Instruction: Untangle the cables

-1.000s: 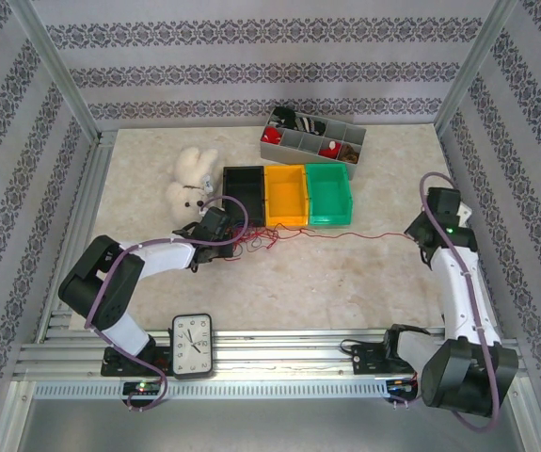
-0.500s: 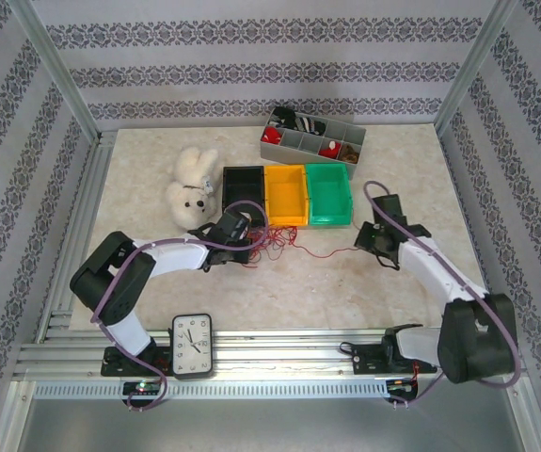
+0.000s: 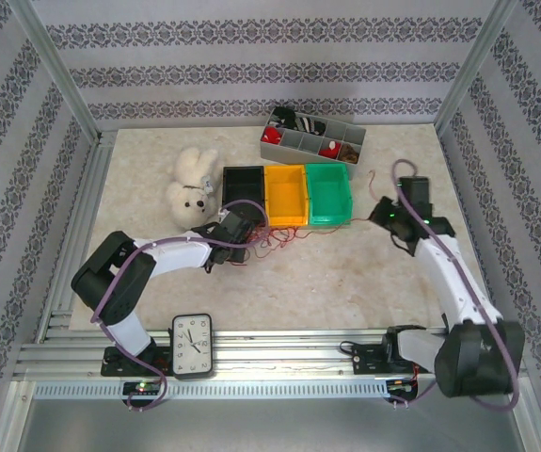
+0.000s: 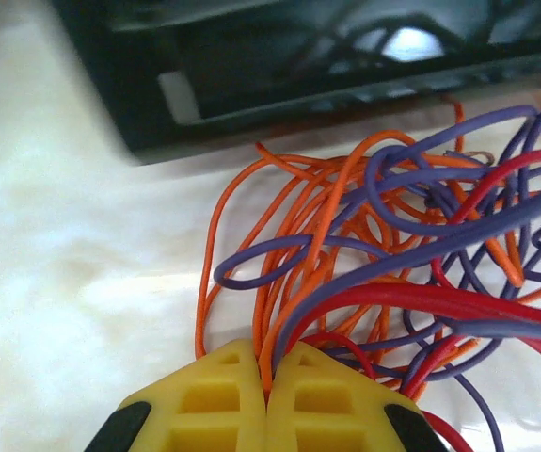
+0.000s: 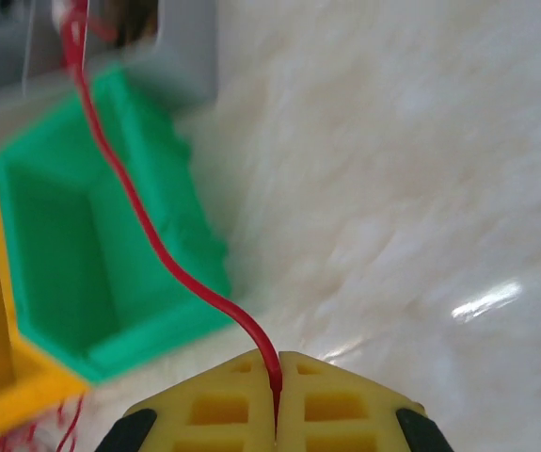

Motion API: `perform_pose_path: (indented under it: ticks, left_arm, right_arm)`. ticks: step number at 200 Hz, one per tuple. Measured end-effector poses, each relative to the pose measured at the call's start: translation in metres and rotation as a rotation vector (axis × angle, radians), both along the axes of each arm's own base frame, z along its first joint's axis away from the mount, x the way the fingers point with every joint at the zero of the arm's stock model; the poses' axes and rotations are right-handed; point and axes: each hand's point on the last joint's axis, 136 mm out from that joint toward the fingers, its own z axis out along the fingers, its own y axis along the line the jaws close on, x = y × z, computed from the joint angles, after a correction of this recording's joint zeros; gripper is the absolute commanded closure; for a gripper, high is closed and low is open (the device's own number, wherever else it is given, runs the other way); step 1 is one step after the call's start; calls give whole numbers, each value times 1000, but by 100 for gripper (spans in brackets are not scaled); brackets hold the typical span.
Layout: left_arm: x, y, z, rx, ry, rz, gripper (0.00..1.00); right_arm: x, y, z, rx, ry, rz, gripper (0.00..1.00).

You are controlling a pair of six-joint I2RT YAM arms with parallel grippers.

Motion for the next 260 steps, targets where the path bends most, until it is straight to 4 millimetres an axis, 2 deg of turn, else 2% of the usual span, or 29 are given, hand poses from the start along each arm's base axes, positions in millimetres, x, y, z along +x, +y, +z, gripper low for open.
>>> perform_pose_path:
  ticks: [14, 24, 44, 77, 107, 124, 149, 173, 188, 208, 227, 260]
  left_arm:
    - [0, 16, 0, 27, -4, 83, 100]
    - [-3, 29, 0, 40, -6, 145, 100]
    - [-12, 54, 1, 54, 3, 260, 100]
    - [-21, 79, 13, -6, 4, 419, 100]
    - [-35, 136, 28, -10, -7, 648, 100]
    - [-44, 161, 39, 15, -33, 729, 100]
    - [-47, 172, 55, 55, -76, 734, 100]
    - [-41, 167, 58, 63, -70, 677, 100]
    - [-35, 150, 53, 44, -53, 599, 100]
    - [-29, 109, 44, 7, -22, 431, 100]
    - [-28, 63, 39, -33, -1, 248, 100]
    - [-35, 5, 39, -107, 4, -32, 100]
  right_arm:
    - [-5, -33, 23, -15, -61, -103, 100]
    - [-10, -53, 33, -33, -81, -168, 100]
    - [-24, -82, 32, -47, -57, -259, 100]
    - [-46, -101, 11, -28, 50, -340, 100]
    - [-61, -132, 7, -50, 76, -472, 100]
    - [-67, -144, 7, -66, 84, -525, 100]
    - [-68, -146, 5, -71, 92, -537, 100]
    - [-62, -138, 5, -77, 91, -506, 100]
    - [-57, -128, 5, -78, 89, -469, 100]
    - [-48, -114, 10, -83, 55, -419, 100]
    - [-41, -99, 25, -86, -10, -365, 100]
    - [-25, -76, 50, -90, -98, -278, 100]
